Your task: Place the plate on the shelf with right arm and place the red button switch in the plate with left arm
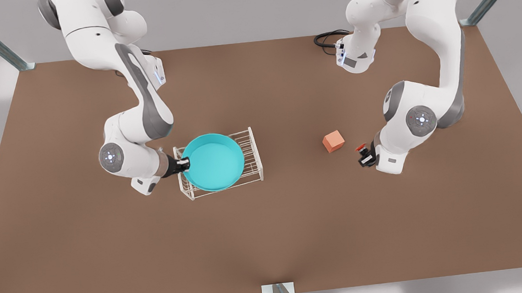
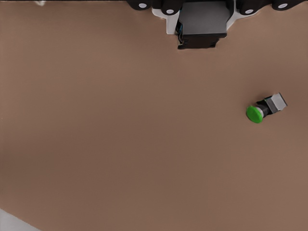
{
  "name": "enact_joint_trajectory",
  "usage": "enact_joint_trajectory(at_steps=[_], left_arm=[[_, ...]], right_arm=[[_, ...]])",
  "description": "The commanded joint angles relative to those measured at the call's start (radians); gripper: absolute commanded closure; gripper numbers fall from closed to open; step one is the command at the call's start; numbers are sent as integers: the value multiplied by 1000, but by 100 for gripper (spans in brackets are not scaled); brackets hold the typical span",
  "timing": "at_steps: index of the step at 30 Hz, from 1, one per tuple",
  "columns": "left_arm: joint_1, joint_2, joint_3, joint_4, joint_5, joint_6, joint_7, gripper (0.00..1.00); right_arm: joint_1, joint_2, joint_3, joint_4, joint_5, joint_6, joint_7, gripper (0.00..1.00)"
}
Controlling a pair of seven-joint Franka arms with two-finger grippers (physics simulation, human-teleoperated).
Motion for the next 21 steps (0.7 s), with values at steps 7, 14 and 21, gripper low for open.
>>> enact_joint_trajectory(at_steps=[7, 14, 21], left_arm=[[-119, 89, -103, 161, -12, -123, -836, 70], [-240, 200, -103, 322, -11, -91, -982, 70], [-357, 279, -100, 428, 17, 238, -1166, 70]], right_arm=[[1, 0, -1, -3, -4, 71, 421, 0], [-137, -148, -98, 68, -71, -210, 55, 0], [-318, -46, -103, 261, -174, -331, -193, 0]])
